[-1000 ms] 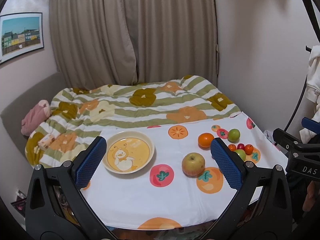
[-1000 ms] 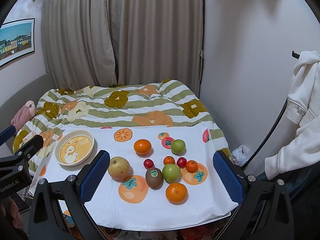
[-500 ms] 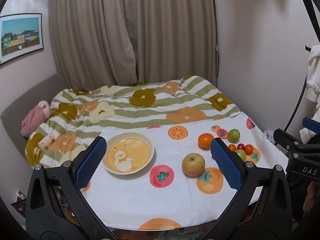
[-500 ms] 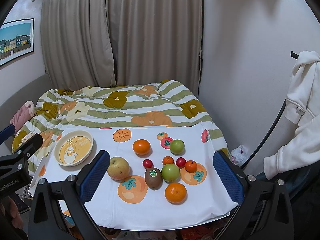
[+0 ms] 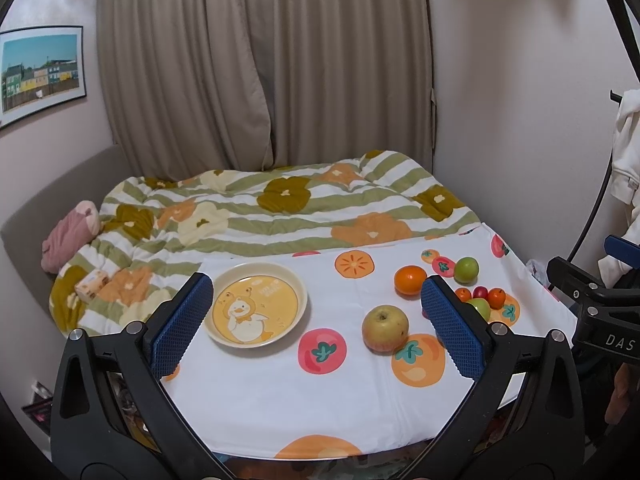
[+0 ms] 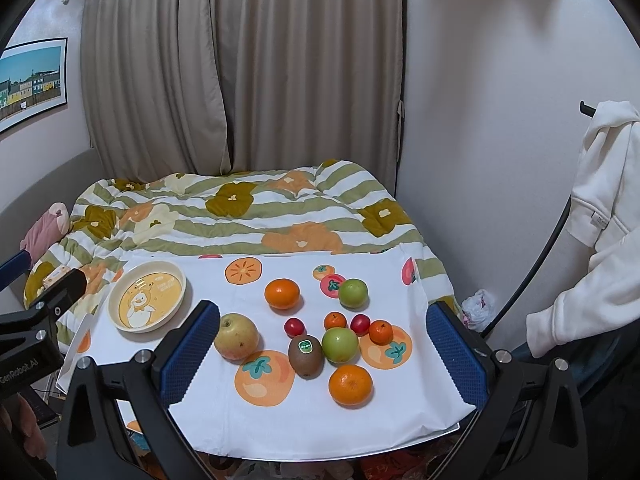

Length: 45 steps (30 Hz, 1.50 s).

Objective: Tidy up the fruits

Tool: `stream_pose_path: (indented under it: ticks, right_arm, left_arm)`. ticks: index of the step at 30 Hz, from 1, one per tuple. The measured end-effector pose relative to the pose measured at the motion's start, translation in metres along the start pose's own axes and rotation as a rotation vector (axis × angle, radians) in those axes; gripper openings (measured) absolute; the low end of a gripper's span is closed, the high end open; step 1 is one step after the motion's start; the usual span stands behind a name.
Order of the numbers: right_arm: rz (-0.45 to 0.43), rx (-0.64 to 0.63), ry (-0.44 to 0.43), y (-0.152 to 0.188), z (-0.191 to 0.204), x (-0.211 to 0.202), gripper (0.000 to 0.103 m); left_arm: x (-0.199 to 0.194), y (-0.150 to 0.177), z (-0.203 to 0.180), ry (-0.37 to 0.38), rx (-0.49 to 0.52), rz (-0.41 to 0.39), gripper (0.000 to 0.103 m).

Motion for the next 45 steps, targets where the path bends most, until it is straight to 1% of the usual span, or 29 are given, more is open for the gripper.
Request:
stream_pose_path:
  ticks: [16,24,29,31,35,40,45]
  right_arm:
    - [0.004,0.002,0.002,0.000,0.000,0.000,0.103]
    - [0.013,0.022,0.002,0.003,-0.003,0.000,0.103]
    - [0.033,0.081,0.002,0.009,-0.007,0.000,0.103]
    - [0.049,0.101,0.020,0.013,0.001,0.003,0.103]
    - [0.087,0.133,0.064,0.027,0.000,0.013,0.103]
    - [0.131,0.169,0.116,0.049,-0.002,0.034,0.103]
    - [0.171,0.201,0.137,0.080,-0.010,0.064,0.103]
  left_arm:
    - [0.001,0.002,0.000,-0.001,0.002,0.005,0.103]
    - [0.007,0.004,0.004,0.024,0.032,0.028,0.103]
    - [0.015,0.006,0.006,0.079,0.053,0.050,0.103]
    - [0.021,0.009,0.005,0.101,0.070,0.066,0.103]
    - [0.039,0.021,0.000,0.163,0.108,0.097,0.103]
    - [0.073,0.046,-0.015,0.270,0.175,0.159,0.103]
    - [0.111,0.072,-0.034,0.324,0.232,0.223,0.103]
Point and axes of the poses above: each gripper's, at about its wrist camera, not at the fingertips, and x roughly the way its jaws point, z to its left, y to its underside, the point moved 10 cm from there along x, roughly the way its jaws point, and after that the axes turned 2 degrees about z, right-handed, at the moved point
